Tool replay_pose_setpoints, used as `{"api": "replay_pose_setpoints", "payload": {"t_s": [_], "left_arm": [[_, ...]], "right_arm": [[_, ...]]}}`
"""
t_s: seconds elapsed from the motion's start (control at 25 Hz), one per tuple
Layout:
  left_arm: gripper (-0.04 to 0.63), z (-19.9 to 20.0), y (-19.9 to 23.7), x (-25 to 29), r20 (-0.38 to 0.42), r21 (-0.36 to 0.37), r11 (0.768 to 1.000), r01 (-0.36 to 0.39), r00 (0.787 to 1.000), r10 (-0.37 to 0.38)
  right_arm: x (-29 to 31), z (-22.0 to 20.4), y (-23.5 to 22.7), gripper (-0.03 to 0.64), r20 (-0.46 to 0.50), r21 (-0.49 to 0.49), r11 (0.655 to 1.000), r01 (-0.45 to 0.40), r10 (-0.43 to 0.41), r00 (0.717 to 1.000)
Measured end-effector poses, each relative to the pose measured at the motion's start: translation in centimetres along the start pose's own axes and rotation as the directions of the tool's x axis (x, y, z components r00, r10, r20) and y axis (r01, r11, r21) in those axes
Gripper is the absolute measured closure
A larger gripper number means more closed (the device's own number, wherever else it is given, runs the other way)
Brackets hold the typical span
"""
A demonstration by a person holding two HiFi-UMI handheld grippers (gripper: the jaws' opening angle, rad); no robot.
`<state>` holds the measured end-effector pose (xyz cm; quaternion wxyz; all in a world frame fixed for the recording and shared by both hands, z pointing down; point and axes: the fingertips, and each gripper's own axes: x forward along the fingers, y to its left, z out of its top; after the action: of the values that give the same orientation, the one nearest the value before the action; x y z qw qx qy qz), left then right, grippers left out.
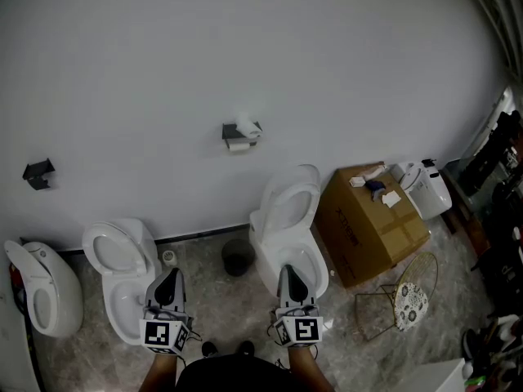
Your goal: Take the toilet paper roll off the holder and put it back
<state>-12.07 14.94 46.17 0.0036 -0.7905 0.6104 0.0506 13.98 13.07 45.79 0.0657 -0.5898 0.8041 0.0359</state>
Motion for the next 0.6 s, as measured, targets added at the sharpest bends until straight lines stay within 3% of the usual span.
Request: {"api": "replay_pose_setpoints", "payload": {"t_s": [0.6], "left_arm": [[0.592,-0.12,-0.01,-0.19,0.002,0.000,1.000,0.002,1.000,-0.002]], "right_arm": [[0.13,-0.59,0.05,0.612,-0.023,-0.010,1.000,-0.006,0.006,1.000]]}}
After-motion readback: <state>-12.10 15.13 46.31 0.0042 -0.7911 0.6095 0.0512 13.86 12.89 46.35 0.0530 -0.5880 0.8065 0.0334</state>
